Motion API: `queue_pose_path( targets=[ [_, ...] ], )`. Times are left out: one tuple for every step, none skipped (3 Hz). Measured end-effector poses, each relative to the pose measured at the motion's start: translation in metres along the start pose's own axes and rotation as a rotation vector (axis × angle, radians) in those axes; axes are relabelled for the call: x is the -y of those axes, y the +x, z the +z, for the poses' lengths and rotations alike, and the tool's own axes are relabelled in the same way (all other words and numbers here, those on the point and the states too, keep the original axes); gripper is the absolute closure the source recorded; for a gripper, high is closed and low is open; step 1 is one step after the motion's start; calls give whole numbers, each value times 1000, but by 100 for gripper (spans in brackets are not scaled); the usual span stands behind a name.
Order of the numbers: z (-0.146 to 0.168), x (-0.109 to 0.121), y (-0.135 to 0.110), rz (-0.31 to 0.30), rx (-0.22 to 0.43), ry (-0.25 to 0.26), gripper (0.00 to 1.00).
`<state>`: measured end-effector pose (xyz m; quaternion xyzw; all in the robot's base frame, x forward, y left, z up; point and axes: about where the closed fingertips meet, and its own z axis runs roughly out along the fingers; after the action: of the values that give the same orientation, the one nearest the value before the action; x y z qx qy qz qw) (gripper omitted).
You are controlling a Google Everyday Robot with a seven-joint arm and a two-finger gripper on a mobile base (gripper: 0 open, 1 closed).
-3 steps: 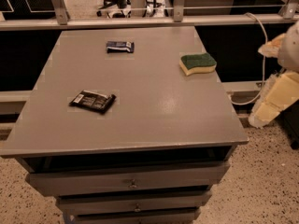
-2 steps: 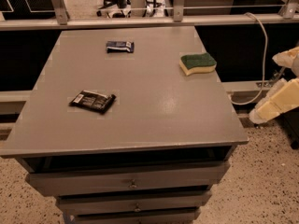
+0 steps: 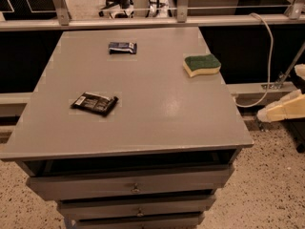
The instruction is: Move sponge near rxbar chocolate
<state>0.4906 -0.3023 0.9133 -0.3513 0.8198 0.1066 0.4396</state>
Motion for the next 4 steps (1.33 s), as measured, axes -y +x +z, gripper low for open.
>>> queue_pose_path(
  targets=[
    [11,17,11,-9,21,32,0],
    [12,19,12,-10,23,36,0],
    [22,19,5,-6,57,32,0],
    [43,21,-19,-26,127,2,0]
  ],
)
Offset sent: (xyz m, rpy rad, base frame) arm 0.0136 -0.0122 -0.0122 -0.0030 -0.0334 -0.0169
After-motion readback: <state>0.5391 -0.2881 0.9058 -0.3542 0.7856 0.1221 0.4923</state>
